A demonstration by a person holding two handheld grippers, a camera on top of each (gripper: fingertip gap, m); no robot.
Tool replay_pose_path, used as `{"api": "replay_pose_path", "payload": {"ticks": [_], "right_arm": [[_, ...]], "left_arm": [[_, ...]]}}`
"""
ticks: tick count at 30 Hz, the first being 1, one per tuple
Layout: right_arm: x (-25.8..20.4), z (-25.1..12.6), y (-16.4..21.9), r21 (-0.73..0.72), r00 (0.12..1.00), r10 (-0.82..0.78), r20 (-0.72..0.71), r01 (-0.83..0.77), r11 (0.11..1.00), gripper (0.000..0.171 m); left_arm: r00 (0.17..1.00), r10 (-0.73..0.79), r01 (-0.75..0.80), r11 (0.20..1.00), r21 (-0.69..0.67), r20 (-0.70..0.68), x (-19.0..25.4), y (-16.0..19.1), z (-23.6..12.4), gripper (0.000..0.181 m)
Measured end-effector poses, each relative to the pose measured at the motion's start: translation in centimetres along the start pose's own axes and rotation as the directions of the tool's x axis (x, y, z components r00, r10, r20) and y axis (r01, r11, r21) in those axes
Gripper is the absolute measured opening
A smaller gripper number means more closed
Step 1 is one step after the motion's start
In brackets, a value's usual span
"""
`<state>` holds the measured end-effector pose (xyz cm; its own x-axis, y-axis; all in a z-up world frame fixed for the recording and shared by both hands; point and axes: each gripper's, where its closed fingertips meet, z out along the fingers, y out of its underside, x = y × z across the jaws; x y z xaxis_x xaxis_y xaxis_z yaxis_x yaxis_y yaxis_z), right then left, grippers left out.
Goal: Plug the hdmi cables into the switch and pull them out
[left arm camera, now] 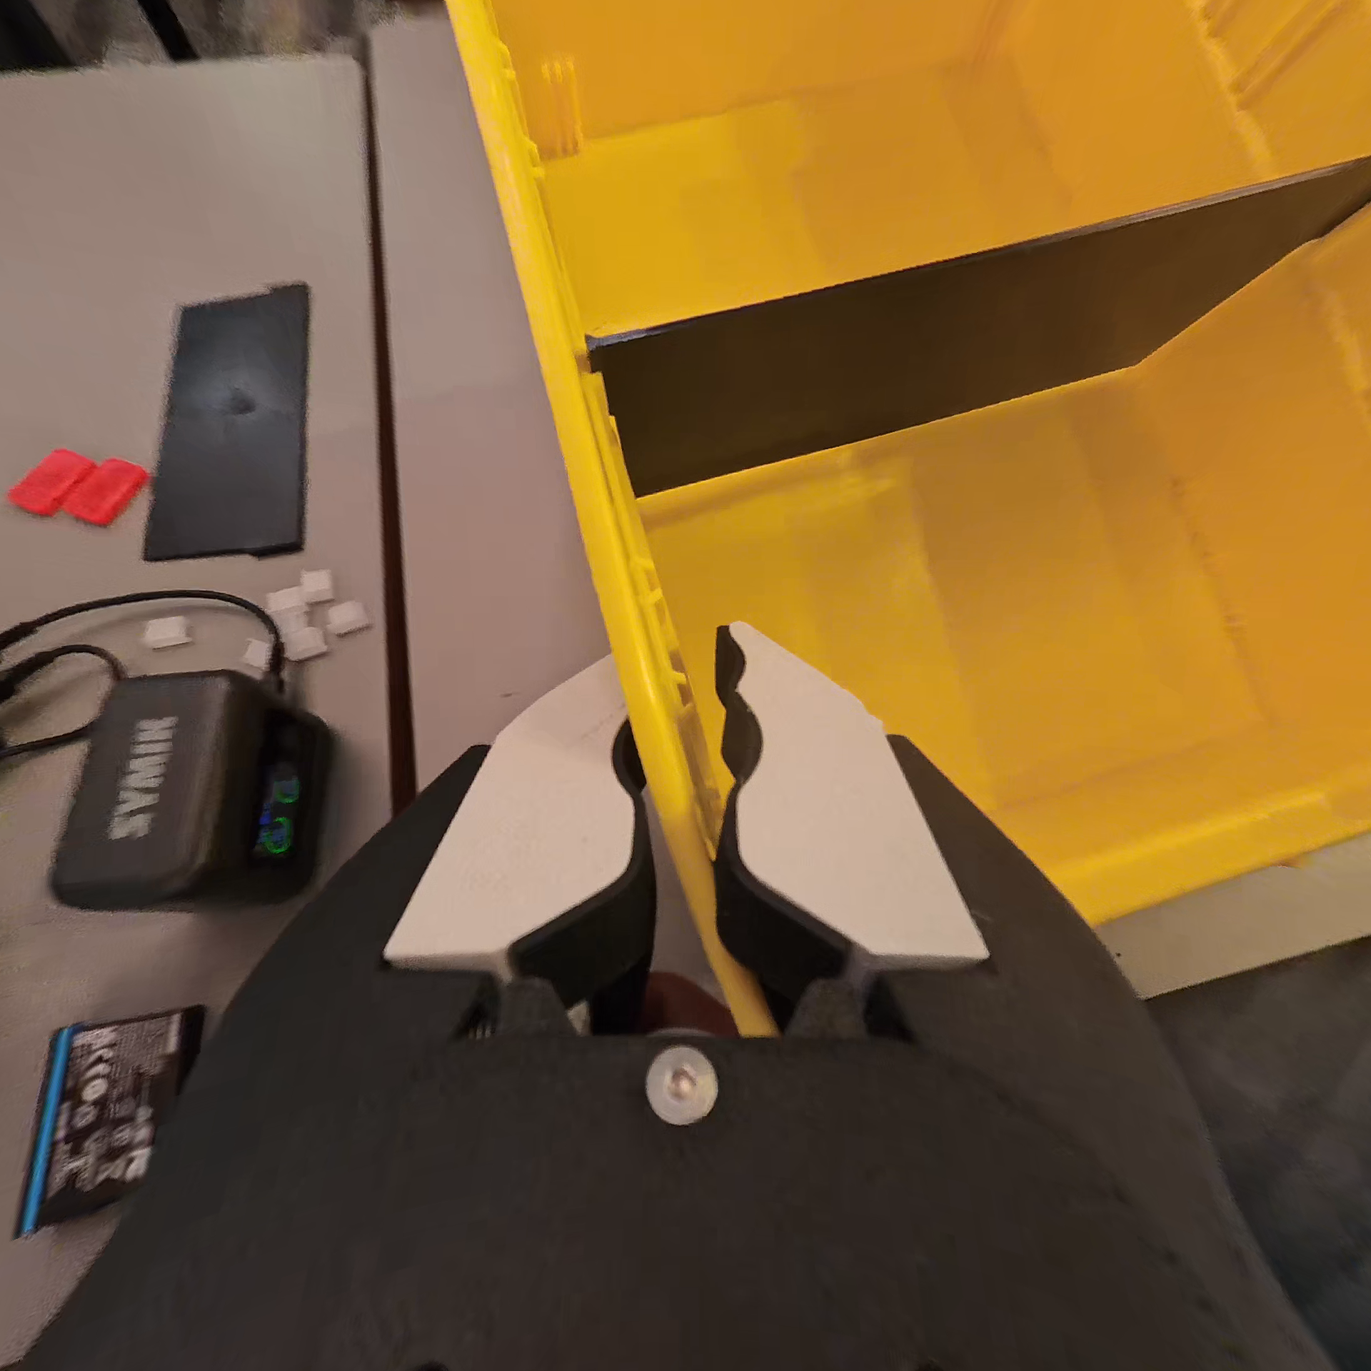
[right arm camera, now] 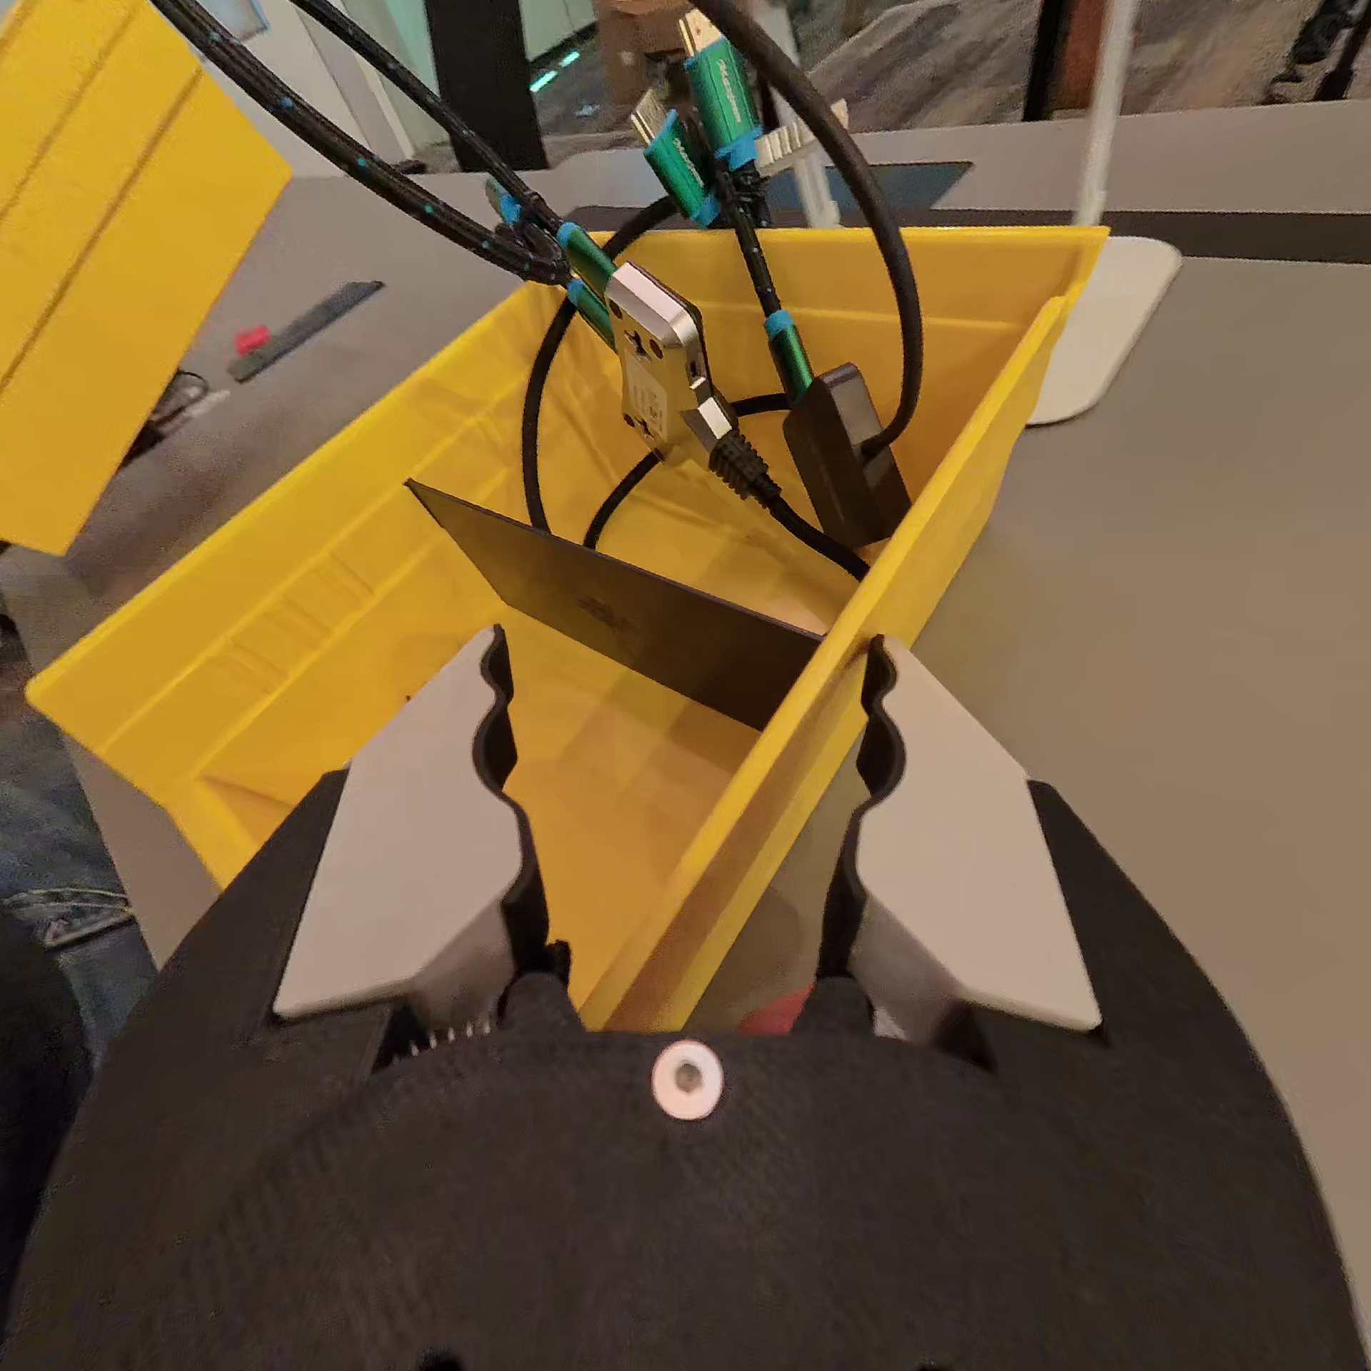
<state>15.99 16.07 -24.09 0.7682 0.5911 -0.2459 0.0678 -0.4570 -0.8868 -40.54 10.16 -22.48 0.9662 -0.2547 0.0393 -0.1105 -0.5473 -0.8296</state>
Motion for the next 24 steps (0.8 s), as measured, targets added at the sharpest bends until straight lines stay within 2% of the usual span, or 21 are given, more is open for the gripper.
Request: {"api": "replay_pose_path", "payload": {"ticks": [9,14,19,24], "right_arm": [[-7.7,7.4,-1.3,0.009,0.993,-0.019,0.117,0.018,1.000,0.105],[-12.2,12.2,-2.4,0.011,0.985,-0.001,0.173,-0.001,1.000,0.109],[-17.5,16.5,-3.0,0.005,0.971,-0.016,0.240,0.015,1.000,0.124],[-20.4,17.9,-4.0,0.014,0.936,0.055,0.349,-0.064,0.998,0.126]], "left_arm": [[0.996,-0.069,0.054,0.973,0.225,0.060,-2.0,-4.6,-5.9,0.013],[0.998,-0.042,0.025,0.960,0.278,0.052,-0.7,-6.5,-7.7,0.014],[0.998,0.008,-0.028,0.954,0.299,0.069,0.9,-8.2,-9.1,0.013],[0.996,0.045,-0.070,0.929,0.363,0.076,3.0,-10.3,-10.9,0.014]]}}
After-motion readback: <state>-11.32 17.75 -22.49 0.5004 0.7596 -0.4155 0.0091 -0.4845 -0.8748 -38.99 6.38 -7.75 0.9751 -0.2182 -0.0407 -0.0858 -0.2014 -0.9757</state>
